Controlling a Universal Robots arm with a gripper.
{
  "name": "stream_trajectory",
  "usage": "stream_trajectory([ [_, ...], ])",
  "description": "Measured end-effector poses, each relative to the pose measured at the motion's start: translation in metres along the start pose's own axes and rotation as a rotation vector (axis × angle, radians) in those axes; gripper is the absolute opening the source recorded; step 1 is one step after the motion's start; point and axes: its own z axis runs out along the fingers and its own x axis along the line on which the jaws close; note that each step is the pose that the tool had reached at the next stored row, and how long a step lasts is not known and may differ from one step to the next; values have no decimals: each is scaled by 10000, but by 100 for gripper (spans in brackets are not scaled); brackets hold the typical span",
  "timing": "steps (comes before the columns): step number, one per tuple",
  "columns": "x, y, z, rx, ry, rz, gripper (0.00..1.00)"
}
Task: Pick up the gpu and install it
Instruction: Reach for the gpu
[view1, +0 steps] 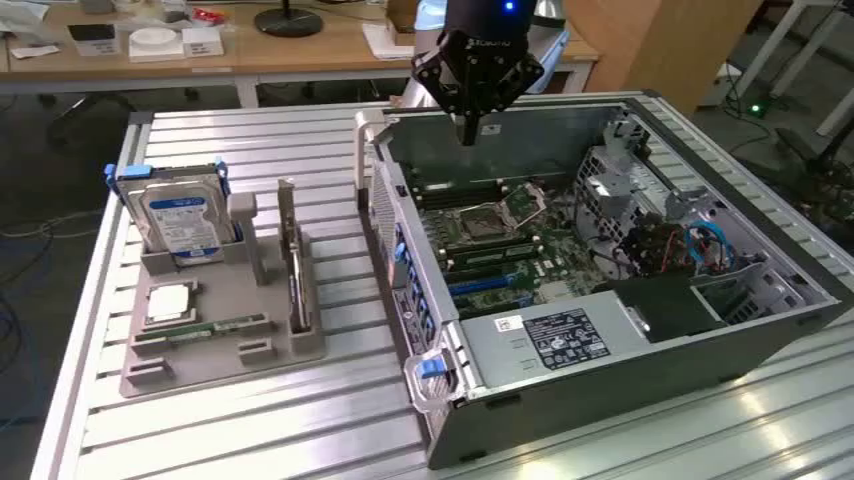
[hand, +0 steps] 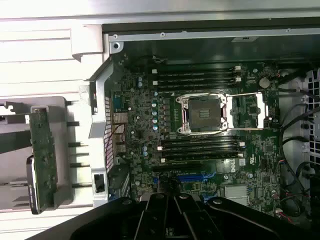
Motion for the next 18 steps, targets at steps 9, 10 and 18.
stream_trajectory([
  [9,8,0,0,0,0,2,11],
  [10,11,0,-1,0,1,1,11],
  [18,75,-5,-2,0,0,1,11],
])
